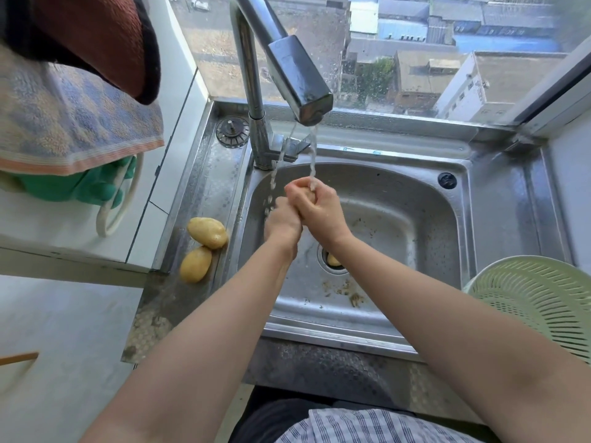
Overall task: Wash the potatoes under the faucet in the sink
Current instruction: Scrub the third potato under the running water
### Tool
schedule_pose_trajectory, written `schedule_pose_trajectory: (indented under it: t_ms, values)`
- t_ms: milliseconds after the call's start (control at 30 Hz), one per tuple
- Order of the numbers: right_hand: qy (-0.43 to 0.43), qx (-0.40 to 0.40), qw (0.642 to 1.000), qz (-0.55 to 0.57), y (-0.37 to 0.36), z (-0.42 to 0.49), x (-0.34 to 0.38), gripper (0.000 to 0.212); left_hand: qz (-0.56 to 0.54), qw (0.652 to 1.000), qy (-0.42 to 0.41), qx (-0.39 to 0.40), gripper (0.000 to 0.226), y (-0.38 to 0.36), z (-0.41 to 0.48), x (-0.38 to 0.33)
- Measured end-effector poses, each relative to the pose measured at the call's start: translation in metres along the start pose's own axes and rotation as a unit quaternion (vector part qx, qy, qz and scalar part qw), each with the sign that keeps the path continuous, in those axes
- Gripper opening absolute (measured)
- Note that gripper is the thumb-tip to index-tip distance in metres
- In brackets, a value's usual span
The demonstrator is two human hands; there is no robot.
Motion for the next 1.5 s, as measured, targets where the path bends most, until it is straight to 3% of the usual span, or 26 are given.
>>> schedule_pose_trajectory:
  t_ms: [67,200,300,400,500,600,700,733,833,933,1067,1133,1233,1333,1400,1433,1500]
  values:
    - [-0.089,-0.041,0.992,0.078,0.007,0.007,-0.012,0.03,0.139,0.988,-0.057,-0.046,0.054,0.008,-0.001,-0.008]
    - [-0.197,-0.123,0.962,0.145,0.015,0.013,-0.03,0.042,0.233,0.948,-0.188,-0.106,0.058,0.017,-0.005,-0.03]
    - [-0.277,-0.151,0.932,0.18,0.02,0.009,-0.044,0.033,0.185,0.943,-0.258,-0.1,0.041,0.013,-0.005,-0.038]
    - [-0.31,-0.065,0.929,0.193,0.005,0.005,-0.042,0.025,0.034,0.974,-0.22,-0.052,0.03,0.001,0.0,-0.026]
    - [-0.297,0.011,0.946,0.13,-0.002,-0.002,-0.034,0.029,-0.13,0.981,-0.139,0.029,0.045,-0.011,0.0,-0.018]
    - [-0.3,0.039,0.953,0.021,0.001,-0.011,-0.035,0.049,-0.175,0.976,-0.074,0.103,0.052,-0.016,-0.001,-0.016]
    - [-0.334,0.077,0.939,0.011,-0.006,-0.014,-0.043,0.059,-0.221,0.959,-0.049,0.171,0.076,-0.023,0.002,-0.01]
    - [-0.339,0.085,0.937,0.01,-0.007,-0.016,-0.042,0.059,-0.226,0.96,-0.05,0.156,0.072,-0.021,0.003,-0.009]
    - [-0.294,0.08,0.952,-0.023,-0.007,-0.012,-0.05,0.066,-0.253,0.966,0.001,0.059,0.032,-0.013,0.008,-0.001]
    - [-0.192,0.061,0.979,-0.024,-0.01,-0.009,-0.051,0.072,-0.307,0.949,0.068,0.0,0.031,-0.011,0.008,0.005]
    - [-0.123,0.116,0.986,0.0,-0.02,-0.017,-0.039,0.048,-0.439,0.891,0.114,-0.013,0.035,-0.017,0.003,0.008]
    - [-0.113,0.115,0.987,-0.003,-0.019,-0.016,-0.037,0.046,-0.459,0.884,0.085,-0.023,0.037,-0.016,0.002,0.006]
    - [-0.142,0.048,0.988,-0.03,-0.008,-0.004,-0.039,0.049,-0.318,0.947,-0.039,-0.039,0.039,-0.002,0.001,0.0]
    - [-0.194,0.012,0.98,-0.043,-0.003,0.004,-0.041,0.064,-0.242,0.953,-0.163,0.078,0.039,-0.011,-0.007,-0.013]
    - [-0.182,0.019,0.981,-0.058,-0.004,0.007,-0.039,0.076,-0.227,0.952,-0.187,0.089,0.045,-0.009,-0.006,-0.011]
    - [-0.169,0.019,0.983,-0.068,-0.003,0.006,-0.04,0.072,-0.226,0.954,-0.185,0.067,0.042,-0.006,-0.005,-0.011]
    - [-0.136,0.003,0.989,-0.062,0.003,0.0,-0.04,0.043,-0.256,0.957,-0.138,0.002,0.032,0.002,0.001,-0.007]
Point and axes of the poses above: each hand's wrist, its own z-axis towards the middle knuckle, its own y-axis out of the back of the hand, x = y × z, the point moved 9 cm from there along z, towards the middle knuckle, and after that the axes turned 6 degrees about -y, right-handed, at the moved point
